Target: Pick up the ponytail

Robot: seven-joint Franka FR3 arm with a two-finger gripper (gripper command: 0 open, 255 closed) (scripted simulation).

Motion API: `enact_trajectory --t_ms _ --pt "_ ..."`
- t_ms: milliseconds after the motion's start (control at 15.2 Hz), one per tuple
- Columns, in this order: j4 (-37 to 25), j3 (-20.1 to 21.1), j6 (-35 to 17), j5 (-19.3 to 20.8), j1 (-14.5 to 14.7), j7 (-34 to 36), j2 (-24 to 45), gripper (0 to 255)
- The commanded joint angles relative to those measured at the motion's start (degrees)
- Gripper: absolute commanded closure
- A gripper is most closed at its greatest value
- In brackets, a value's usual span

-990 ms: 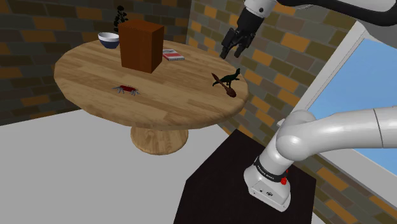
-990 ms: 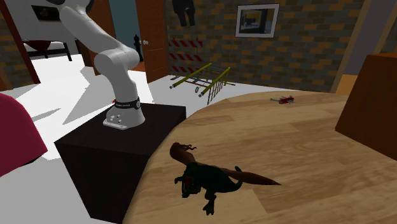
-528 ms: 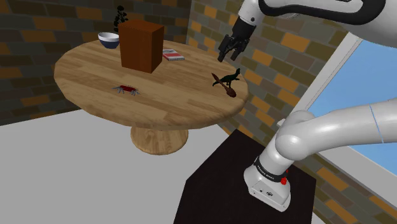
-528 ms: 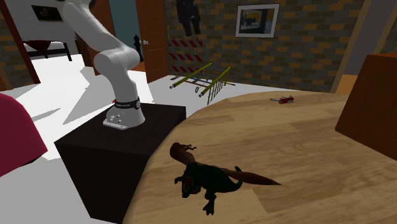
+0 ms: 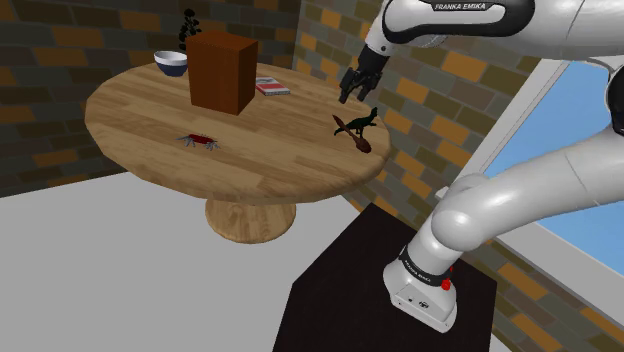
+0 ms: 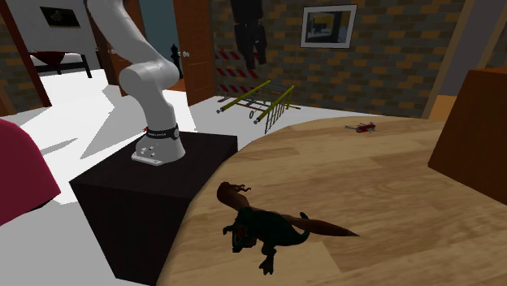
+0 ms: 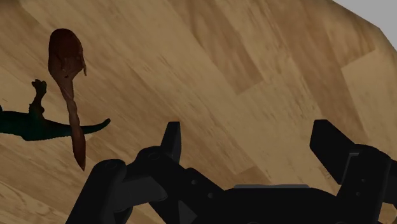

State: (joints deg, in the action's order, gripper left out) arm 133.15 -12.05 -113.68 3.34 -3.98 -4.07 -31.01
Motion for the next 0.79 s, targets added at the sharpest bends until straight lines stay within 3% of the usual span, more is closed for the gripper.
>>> enact_trajectory --t_ms 0,396,726 --pt "-1.03 -1.79 -2.25 -0.03 -0.22 -1.80 3.41 0" --pt "-5.46 -7.30 -7.95 -1.90 -0.67 -8.09 14.27 0" --pt "-11.02 -11.35 -11.37 -5.95 -1.14 -14.28 24.42 0"
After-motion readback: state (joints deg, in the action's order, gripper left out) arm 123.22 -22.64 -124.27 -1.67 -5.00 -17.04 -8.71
